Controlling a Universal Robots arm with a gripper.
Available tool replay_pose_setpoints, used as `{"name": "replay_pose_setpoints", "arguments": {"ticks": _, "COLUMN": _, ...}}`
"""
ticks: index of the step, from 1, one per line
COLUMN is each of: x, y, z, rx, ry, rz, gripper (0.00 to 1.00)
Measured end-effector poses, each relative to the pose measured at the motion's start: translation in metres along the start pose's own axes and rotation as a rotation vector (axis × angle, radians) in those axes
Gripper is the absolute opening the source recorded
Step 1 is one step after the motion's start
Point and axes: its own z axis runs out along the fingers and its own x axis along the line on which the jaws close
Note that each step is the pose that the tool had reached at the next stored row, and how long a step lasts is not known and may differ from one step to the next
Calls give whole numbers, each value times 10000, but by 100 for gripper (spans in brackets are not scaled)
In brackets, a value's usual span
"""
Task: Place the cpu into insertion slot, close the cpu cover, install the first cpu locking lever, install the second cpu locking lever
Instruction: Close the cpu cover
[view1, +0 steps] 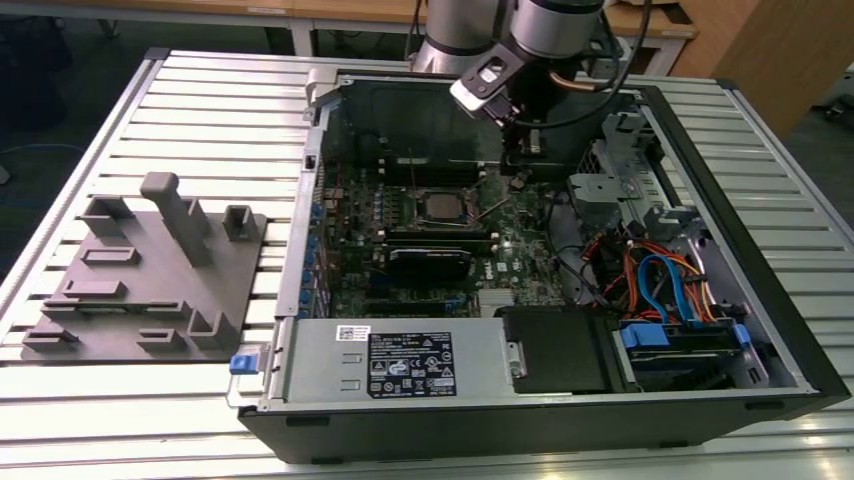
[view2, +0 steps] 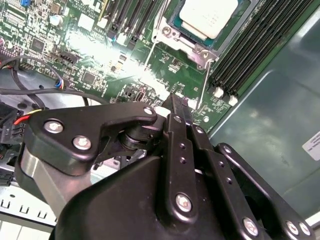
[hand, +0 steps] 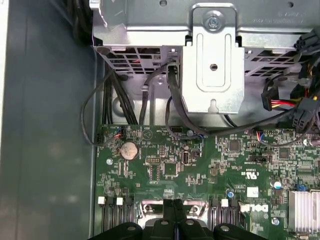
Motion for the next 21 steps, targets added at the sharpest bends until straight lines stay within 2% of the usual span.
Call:
{"name": "replay_pose_setpoints", "arguments": {"ticks": 13, "x": -2, "y": 118, "z": 46, "rx": 17, "ry": -2, "rz": 1, "gripper": 11}}
{"name": "replay_pose_setpoints", "arguments": {"ticks": 21, "x": -2, "y": 148, "z": 52, "rx": 17, "ry": 0, "rz": 1, "gripper": 11}}
